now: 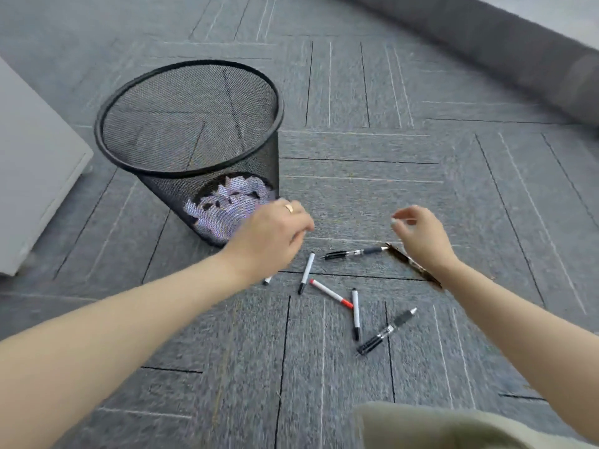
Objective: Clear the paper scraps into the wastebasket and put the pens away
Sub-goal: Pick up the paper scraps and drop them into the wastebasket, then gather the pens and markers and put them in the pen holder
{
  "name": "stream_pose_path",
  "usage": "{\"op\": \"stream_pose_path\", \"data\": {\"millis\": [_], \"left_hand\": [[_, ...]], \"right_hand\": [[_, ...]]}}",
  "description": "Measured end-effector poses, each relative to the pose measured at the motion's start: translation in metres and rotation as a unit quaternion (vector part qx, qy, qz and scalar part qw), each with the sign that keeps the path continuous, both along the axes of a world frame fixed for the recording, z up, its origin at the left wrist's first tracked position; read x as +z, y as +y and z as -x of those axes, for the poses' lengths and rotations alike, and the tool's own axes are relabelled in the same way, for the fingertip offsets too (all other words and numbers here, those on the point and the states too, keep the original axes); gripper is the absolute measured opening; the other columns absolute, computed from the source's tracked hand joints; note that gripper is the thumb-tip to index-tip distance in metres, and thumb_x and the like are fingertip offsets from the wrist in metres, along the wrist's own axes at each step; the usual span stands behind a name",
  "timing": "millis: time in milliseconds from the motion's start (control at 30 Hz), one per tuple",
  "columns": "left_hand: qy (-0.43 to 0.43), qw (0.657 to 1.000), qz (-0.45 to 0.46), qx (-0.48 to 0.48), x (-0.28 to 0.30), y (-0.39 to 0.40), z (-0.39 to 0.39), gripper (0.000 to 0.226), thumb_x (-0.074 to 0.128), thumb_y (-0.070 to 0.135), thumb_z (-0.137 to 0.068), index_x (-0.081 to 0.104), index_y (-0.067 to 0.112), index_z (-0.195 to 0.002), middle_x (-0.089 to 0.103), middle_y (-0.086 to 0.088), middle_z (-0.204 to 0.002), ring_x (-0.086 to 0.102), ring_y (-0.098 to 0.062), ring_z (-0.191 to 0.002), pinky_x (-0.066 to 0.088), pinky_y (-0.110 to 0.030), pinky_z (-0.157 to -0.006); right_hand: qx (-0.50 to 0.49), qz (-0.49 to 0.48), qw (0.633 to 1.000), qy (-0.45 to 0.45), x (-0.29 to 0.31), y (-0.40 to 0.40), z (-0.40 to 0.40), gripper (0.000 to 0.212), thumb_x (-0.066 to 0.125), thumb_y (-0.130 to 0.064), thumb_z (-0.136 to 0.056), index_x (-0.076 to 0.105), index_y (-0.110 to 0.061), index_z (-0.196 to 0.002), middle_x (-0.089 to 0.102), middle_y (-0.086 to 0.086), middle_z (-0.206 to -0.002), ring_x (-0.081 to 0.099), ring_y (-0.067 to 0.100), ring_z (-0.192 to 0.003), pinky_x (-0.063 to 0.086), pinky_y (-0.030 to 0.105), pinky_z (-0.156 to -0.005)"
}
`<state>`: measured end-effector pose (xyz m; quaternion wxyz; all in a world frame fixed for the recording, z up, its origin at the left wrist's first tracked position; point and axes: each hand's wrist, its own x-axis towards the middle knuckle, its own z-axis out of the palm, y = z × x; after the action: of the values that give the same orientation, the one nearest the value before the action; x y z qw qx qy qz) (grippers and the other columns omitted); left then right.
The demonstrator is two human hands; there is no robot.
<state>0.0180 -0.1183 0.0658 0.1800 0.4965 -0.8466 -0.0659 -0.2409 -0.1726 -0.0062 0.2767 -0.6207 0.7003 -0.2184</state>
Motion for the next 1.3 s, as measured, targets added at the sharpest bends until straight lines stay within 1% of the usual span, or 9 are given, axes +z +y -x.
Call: {"op": "stream_pose_path", "data": {"millis": [100,200,400,567,700,833,1000,1067,1300], "left_hand": [[-0.205,0.966,-0.149,-0.05,-0.032,0.011,0.019,0.03,0.04,0.019,-0.088,0.061,0.011,-0.108,0.063,-0.008,-0.105,0.059,-0.029,-0.098,0.051,-0.042,-0.084],[-0.277,0.912,-0.3,0.049,-0.058,0.011,0.026,0.034,0.048,0.019,-0.092,0.048,0.012,-0.125,0.053,-0.008,-0.123,0.052,-0.026,-0.114,0.047,-0.04,-0.093],[-0.291,0.923,-0.247,0.042,-0.109,0.017,0.072,0.04,0.054,0.0,-0.084,0.047,0.013,-0.121,0.051,-0.007,-0.122,0.05,-0.025,-0.113,0.042,-0.037,-0.093],[-0.342,0.915,-0.211,0.048,-0.134,0.023,0.104,0.056,0.058,0.002,-0.082,0.033,0.007,-0.132,0.043,-0.014,-0.134,0.042,-0.03,-0.123,0.036,-0.041,-0.104],[-0.302,0.926,-0.223,0.036,-0.146,0.017,0.105,0.033,0.042,0.001,-0.09,0.039,0.007,-0.122,0.05,-0.013,-0.125,0.049,-0.029,-0.113,0.044,-0.039,-0.091],[-0.206,0.937,-0.262,0.103,-0.147,0.018,0.103,0.024,0.035,0.016,-0.096,0.041,0.008,-0.117,0.053,-0.012,-0.12,0.049,-0.028,-0.11,0.044,-0.039,-0.089],[-0.162,0.906,-0.338,0.197,-0.155,0.034,0.138,0.061,0.044,0.056,-0.088,0.034,0.01,-0.127,0.049,-0.014,-0.126,0.052,-0.03,-0.111,0.048,-0.041,-0.09],[-0.178,0.906,-0.328,0.201,-0.159,0.035,0.148,0.064,0.05,0.052,-0.087,0.031,0.009,-0.13,0.048,-0.017,-0.128,0.052,-0.032,-0.112,0.048,-0.04,-0.086],[-0.188,0.92,-0.297,0.172,-0.151,0.034,0.137,0.022,0.044,0.003,-0.092,0.042,0.005,-0.115,0.057,-0.013,-0.111,0.059,-0.028,-0.093,0.05,-0.036,-0.074]], "right_hand": [[-0.055,-0.117,0.988,0.081,-0.049,0.017,0.05,0.032,0.057,-0.023,-0.088,0.058,-0.009,-0.117,0.056,0.016,-0.125,0.054,0.033,-0.114,0.044,0.042,-0.094],[-0.048,-0.145,0.979,0.139,-0.078,0.036,0.064,0.04,0.06,-0.029,-0.088,0.052,-0.012,-0.122,0.053,0.015,-0.126,0.052,0.034,-0.112,0.045,0.046,-0.093],[0.047,-0.074,0.975,0.205,-0.095,0.03,0.073,0.032,0.061,-0.034,-0.086,0.055,-0.012,-0.108,0.059,0.01,-0.109,0.054,0.029,-0.101,0.048,0.043,-0.089],[0.103,-0.094,0.969,0.202,-0.09,0.026,0.078,0.011,0.055,-0.014,-0.088,0.052,-0.008,-0.096,0.059,0.009,-0.095,0.052,0.025,-0.083,0.045,0.037,-0.074],[0.06,-0.207,0.97,0.108,-0.086,0.027,0.082,0.015,0.042,-0.001,-0.087,0.05,-0.006,-0.099,0.056,0.01,-0.095,0.053,0.022,-0.073,0.047,0.036,-0.063],[0.119,-0.197,0.971,0.068,-0.075,0.045,0.071,0.007,0.044,-0.006,-0.09,0.046,-0.011,-0.087,0.05,0.008,-0.099,0.048,0.016,-0.065,0.044,0.033,-0.06],[0.349,-0.112,0.92,0.136,-0.076,0.09,0.055,0.028,0.059,-0.028,-0.082,0.056,-0.022,-0.108,0.048,-0.004,-0.105,0.055,0.014,-0.091,0.053,0.033,-0.079],[0.39,-0.11,0.901,0.155,-0.081,0.095,0.058,0.03,0.06,-0.031,-0.081,0.057,-0.022,-0.11,0.049,-0.003,-0.107,0.054,0.016,-0.095,0.051,0.032,-0.08],[0.417,-0.106,0.881,0.199,-0.079,0.088,0.065,0.019,0.054,-0.031,-0.085,0.06,-0.019,-0.099,0.048,-0.007,-0.092,0.049,0.012,-0.084,0.048,0.026,-0.08]]}}
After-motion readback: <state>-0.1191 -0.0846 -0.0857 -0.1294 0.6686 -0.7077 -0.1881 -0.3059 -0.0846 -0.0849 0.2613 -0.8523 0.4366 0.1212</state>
